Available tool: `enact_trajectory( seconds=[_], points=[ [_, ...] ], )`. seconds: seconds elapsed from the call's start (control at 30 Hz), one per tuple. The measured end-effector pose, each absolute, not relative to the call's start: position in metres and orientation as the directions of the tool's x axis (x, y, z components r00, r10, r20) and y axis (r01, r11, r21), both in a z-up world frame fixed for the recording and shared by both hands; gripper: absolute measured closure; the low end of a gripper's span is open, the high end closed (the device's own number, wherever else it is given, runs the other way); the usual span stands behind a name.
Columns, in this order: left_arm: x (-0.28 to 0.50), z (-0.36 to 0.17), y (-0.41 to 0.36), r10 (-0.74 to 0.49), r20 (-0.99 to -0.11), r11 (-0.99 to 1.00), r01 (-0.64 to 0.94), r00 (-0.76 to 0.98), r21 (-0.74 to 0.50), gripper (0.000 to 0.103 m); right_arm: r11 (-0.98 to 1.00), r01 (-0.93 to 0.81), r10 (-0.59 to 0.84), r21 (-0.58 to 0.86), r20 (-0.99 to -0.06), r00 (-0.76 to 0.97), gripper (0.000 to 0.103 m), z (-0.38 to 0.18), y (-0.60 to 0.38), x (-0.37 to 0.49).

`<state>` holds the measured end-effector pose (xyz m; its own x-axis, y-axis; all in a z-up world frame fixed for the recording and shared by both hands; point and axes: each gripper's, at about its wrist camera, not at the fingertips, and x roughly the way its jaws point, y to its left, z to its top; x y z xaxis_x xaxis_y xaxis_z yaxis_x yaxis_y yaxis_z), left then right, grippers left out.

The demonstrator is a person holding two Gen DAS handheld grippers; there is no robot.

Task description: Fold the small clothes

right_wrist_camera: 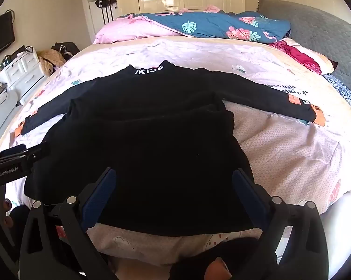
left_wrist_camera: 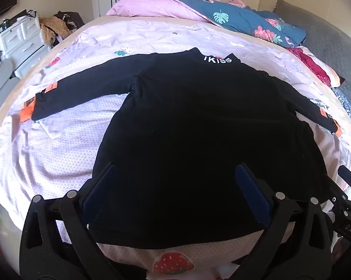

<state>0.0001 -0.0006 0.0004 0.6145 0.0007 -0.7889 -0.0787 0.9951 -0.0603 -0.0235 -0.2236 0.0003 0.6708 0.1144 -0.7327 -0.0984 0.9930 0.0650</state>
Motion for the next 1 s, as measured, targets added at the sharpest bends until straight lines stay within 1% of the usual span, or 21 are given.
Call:
enact_trajectory(
  seconds=[0.3, 1.0],
  points=[
    [0.000, 0.002, -0.001, -0.007, -0.787, 0.994, -0.082, 0.617, -0.072, 0.008, 0.994, -0.101, 0.097, 0.038, -0.732, 0.674, 0.004, 0.001, -0.214, -0.026],
    [-0.003, 0.002, -0.003, -0.013, -0.785, 0.994, -0.076, 0.620, -0.077, 0.008, 0.993, -0.113, 0.100, 0.032, -0.730, 0.676, 0.004, 0.001, -0.213, -0.029]
  ],
)
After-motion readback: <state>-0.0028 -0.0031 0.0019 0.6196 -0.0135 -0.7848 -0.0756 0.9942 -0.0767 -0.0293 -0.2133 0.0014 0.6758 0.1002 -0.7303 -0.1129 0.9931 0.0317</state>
